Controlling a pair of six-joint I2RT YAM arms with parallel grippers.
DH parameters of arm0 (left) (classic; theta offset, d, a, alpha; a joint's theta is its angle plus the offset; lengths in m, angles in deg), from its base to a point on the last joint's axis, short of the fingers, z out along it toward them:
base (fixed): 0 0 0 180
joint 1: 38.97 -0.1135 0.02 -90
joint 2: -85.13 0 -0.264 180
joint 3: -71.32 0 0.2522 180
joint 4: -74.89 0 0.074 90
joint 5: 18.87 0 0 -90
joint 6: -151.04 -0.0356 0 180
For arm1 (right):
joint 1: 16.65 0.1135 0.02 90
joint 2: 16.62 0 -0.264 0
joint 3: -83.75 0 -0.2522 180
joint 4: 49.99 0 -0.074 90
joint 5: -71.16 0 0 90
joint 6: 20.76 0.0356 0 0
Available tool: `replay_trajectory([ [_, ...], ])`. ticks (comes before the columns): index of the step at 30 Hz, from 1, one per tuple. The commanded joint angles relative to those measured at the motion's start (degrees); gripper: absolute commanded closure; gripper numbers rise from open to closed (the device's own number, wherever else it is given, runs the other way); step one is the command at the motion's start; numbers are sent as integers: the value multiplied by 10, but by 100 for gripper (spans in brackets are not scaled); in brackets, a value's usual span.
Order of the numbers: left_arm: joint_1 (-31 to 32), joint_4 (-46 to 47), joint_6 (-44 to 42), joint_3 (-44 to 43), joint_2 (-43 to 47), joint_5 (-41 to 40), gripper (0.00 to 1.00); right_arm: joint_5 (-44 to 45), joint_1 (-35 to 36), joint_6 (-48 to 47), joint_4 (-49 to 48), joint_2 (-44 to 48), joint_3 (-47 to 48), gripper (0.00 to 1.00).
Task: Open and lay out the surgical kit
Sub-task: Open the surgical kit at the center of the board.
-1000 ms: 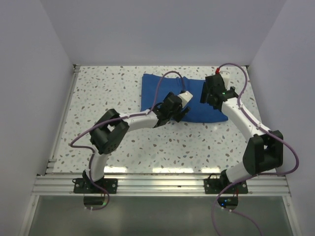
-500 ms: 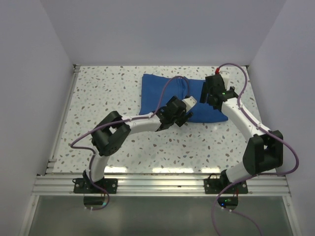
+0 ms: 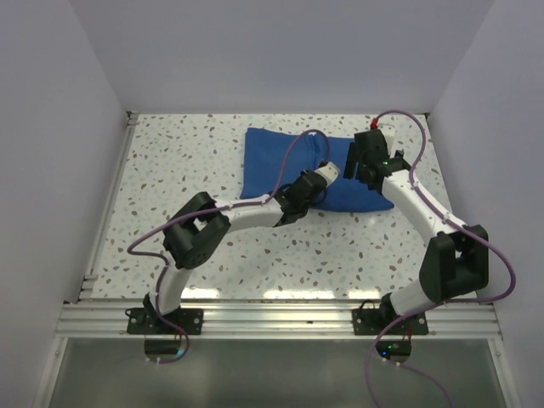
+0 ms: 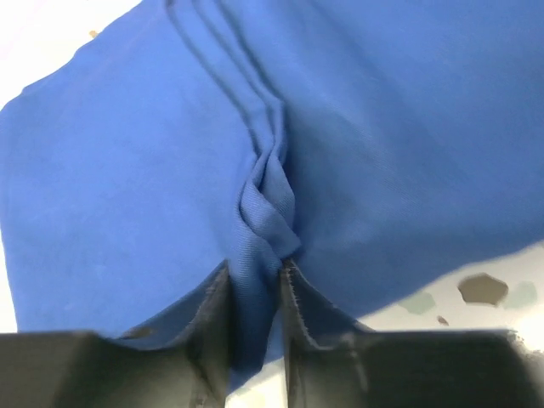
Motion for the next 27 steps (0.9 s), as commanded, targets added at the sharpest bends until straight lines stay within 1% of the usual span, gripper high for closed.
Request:
replay_trajectory([
  [1, -11, 13, -8, -30, 5, -40, 89, -7, 1, 2, -19, 5, -2, 1],
  [2, -12, 14, -7, -30, 7, -33, 96, -8, 0, 1, -19, 5, -3, 1],
  [3, -17, 15, -4, -29, 12, -26, 100, -8, 0, 0, -19, 5, -4, 1],
  [6, -37, 26, 16, -12, 37, 25, 100, -8, 0, -2, -20, 5, -5, 1],
  [8, -54, 26, 48, 2, 58, 35, 100, -10, 0, -2, -20, 5, -6, 1],
  [10, -95, 26, 81, 30, 110, 35, 100, -12, 0, -3, -19, 5, -7, 1],
  [11, -112, 26, 112, 42, 132, 29, 100, -15, 0, -4, -19, 7, -7, 1],
  [12, -150, 28, 125, 56, 180, 25, 100, -15, 0, -4, -20, 8, -7, 1],
  [14, -186, 30, 149, 100, 228, 1, 100, -18, 0, -3, -23, 9, -10, 1],
  [15, -217, 30, 153, 113, 270, -8, 100, -20, 0, -3, -25, 8, -10, 1],
  [18, -263, 17, 183, 162, 329, -71, 100, -26, 0, -3, -27, 5, -8, 1],
  [19, -271, -5, 202, 179, 336, -103, 100, -29, 0, -3, -26, 4, -6, 1],
  [20, -279, -17, 240, 185, 341, -127, 100, -30, 0, -3, -26, 1, -6, 1],
  [21, -301, -43, 267, 191, 345, -143, 99, -30, 0, -3, -24, 0, -5, 1],
  [22, -314, -91, 301, 198, 346, -158, 93, -32, 0, -3, -22, -2, -4, 1],
  [23, -328, -98, 344, 209, 346, -156, 82, -33, 0, -4, -22, 0, -4, 1],
  [24, -356, -101, 360, 220, 345, -148, 27, -37, 0, -4, -22, 0, -5, 1],
  [25, -370, -130, 385, 233, 342, -147, 12, -37, 0, -3, -23, 2, -5, 1],
  [26, -380, -140, 420, 237, 335, -142, 2, -37, 0, -5, -23, 3, -5, 1],
  [27, -394, -143, 425, 242, 331, -135, 0, -39, 0, -5, -22, 3, -5, 1],
])
